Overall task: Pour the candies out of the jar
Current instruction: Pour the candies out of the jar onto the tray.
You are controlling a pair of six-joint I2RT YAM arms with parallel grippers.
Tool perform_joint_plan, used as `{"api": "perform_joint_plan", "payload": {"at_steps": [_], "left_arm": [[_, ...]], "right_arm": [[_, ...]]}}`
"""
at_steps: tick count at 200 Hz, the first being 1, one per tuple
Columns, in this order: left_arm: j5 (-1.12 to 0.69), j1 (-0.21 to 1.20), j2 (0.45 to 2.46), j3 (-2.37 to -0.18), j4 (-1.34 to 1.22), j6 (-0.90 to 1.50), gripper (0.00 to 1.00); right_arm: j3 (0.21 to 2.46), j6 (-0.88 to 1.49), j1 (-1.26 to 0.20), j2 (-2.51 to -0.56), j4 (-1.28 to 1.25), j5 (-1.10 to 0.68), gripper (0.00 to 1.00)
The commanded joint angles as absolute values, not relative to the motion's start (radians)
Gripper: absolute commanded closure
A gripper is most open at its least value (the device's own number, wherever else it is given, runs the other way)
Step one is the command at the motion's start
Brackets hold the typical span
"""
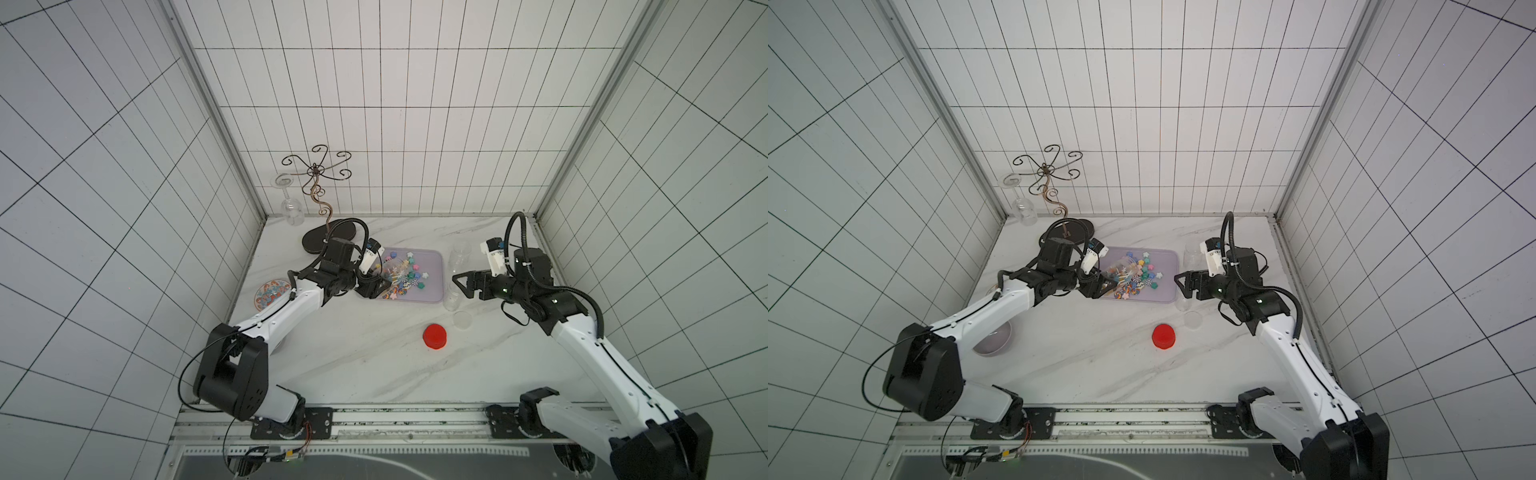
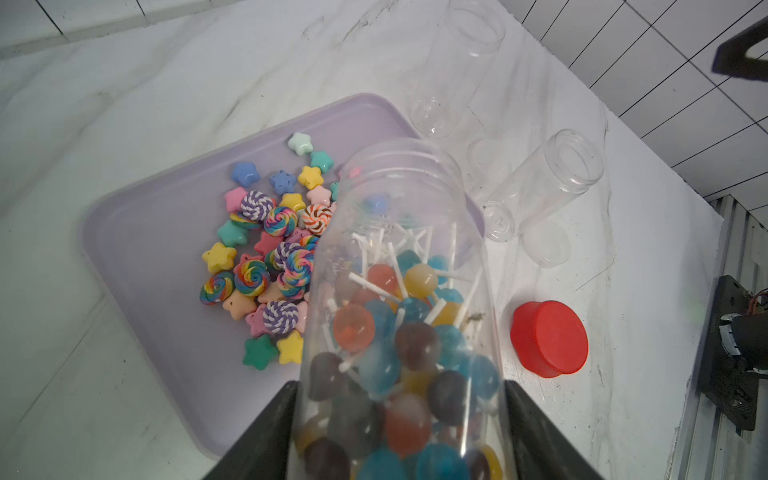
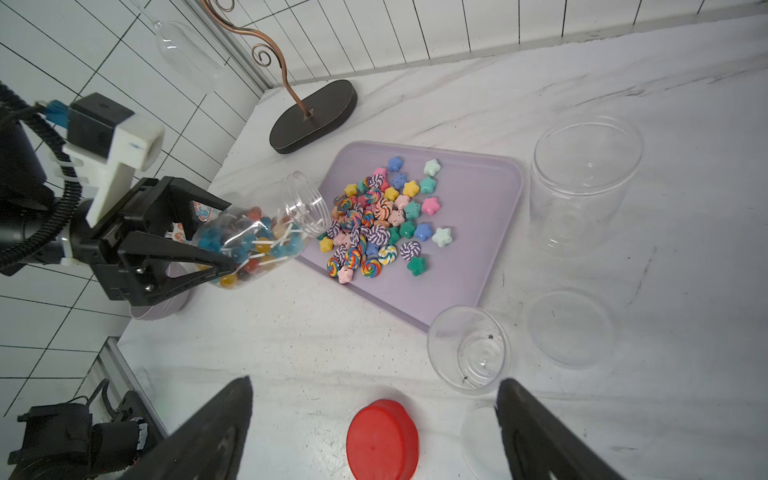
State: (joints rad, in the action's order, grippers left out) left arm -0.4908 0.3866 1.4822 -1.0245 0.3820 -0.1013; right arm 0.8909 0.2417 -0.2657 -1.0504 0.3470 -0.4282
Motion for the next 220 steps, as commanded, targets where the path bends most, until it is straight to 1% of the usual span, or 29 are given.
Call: {"api": "perform_joint_plan", "payload": {"at_steps": [1, 54, 116, 220], "left_arm": [[-0.483, 0.393, 1.508, -1.076, 0.362, -0.087, 0.46], [-0.457, 0.399, 1.550, -1.118, 0.388, -0.081, 0.46], [-0.374, 0.418, 1.608, -1.198, 0.492, -0.106, 0.46], [-0.314, 0.469, 1.682, -1.295, 0.585, -0.135, 0.46]], "right_arm": [[0.951, 0.219, -0.246, -1.045, 0.360, -0.468, 0.08], [0.966, 0.219, -0.234, -1.075, 0.362, -0.506, 0.08], [0.963, 0.227, -0.230, -1.081, 0.362, -0.498, 0.08], [0.940, 0.222, -0.218, -1.071, 0.362, -0.490, 0.08]]}}
